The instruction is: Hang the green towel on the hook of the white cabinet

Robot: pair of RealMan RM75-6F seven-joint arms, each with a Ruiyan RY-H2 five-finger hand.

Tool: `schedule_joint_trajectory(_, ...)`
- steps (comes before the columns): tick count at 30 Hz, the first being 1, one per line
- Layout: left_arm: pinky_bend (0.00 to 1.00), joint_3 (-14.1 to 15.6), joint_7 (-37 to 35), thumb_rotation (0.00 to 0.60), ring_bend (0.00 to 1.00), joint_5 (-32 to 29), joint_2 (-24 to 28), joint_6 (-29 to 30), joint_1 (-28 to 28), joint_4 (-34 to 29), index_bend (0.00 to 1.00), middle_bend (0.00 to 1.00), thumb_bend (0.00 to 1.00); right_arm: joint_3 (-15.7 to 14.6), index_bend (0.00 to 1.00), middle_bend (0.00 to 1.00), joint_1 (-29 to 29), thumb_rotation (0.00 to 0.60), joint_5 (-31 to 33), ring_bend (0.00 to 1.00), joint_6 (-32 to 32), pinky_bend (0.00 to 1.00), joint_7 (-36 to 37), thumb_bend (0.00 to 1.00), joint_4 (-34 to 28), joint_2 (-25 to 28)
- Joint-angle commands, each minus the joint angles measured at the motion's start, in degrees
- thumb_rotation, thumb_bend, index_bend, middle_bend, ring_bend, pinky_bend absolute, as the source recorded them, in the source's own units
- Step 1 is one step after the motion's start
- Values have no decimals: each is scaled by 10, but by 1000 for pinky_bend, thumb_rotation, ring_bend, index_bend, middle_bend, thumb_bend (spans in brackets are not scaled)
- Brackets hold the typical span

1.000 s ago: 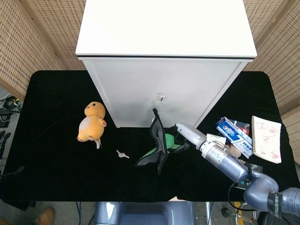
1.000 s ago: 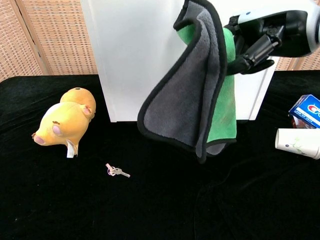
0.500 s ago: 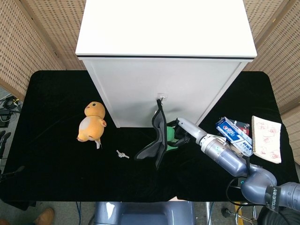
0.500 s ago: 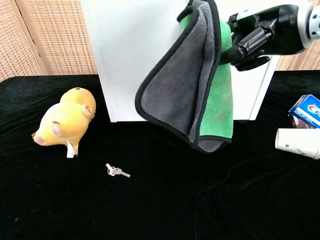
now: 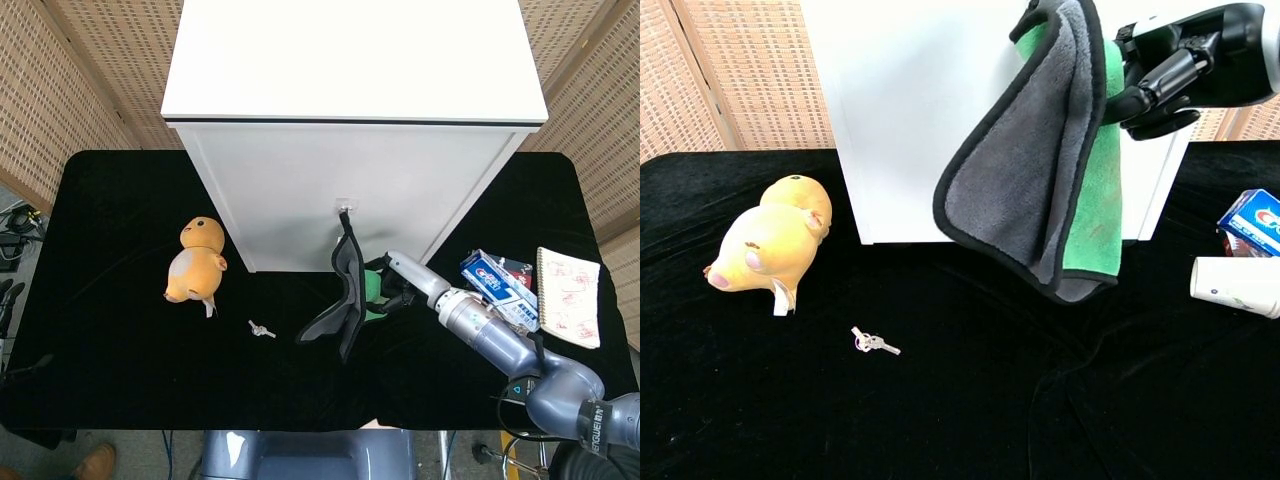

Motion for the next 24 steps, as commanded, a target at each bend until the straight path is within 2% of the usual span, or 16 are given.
schedule_joint_trajectory(1,0,0,0,600,0,0,0,0,0,0,0,0,0,2,805,1000,-3,600,-8,1000,2,1000,13,586,3,4)
schedule_joint_trajectory(24,0,0,7,600,0,-2,-3,0,0,0,0,0,0,-27,811,1000,5,600,-64,1000,-25,1000,116,596,38,10)
